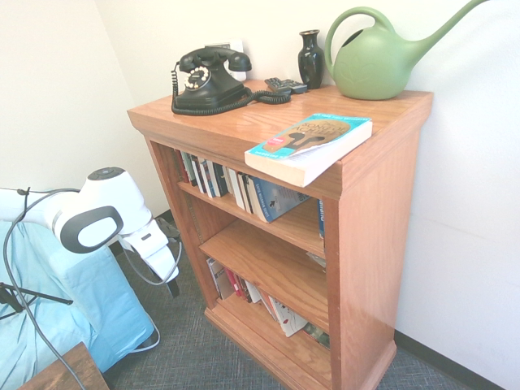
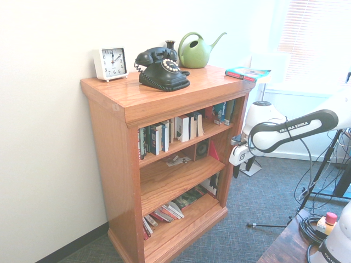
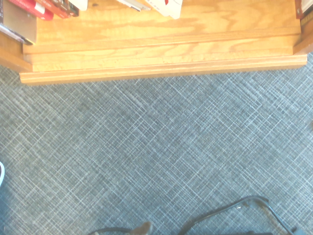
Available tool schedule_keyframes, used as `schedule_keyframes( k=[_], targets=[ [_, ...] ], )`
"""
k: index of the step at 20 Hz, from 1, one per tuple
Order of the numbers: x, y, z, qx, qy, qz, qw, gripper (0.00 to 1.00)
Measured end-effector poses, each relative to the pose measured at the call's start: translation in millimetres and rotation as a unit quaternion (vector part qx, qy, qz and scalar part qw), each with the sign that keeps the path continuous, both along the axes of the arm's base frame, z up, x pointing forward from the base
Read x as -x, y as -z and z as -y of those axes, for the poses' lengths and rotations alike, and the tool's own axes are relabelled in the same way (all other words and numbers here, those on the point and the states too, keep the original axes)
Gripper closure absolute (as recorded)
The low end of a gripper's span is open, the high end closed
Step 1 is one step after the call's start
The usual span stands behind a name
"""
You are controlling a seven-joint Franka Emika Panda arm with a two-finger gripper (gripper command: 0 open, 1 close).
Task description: Organize the shelf
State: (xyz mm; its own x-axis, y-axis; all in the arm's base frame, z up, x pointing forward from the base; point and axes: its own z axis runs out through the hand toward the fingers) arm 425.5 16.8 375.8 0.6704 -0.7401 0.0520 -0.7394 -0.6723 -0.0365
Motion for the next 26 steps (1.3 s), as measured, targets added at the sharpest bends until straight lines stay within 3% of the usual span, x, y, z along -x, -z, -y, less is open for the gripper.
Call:
schedule_keyframes(
  k=[6, 10, 14, 21, 26],
  targets=[
    [-1.8, -1.2, 3.4, 0.027, -0.022, 0.006, 0.999, 0.00],
    [-1.5, -12.4, 37.9, 0.109, -0.054, 0.024, 0.992, 0.00],
    [15.7, -33.6, 93.9, 0.209, -0.070, 0.039, 0.975, 0.00],
    [59.8, -91.0, 158.2, 0.372, -0.100, 0.064, 0.921, 0.00],
    [64.0, -133.1, 178.3, 0.490, -0.133, 0.084, 0.857, 0.00]
  ],
)
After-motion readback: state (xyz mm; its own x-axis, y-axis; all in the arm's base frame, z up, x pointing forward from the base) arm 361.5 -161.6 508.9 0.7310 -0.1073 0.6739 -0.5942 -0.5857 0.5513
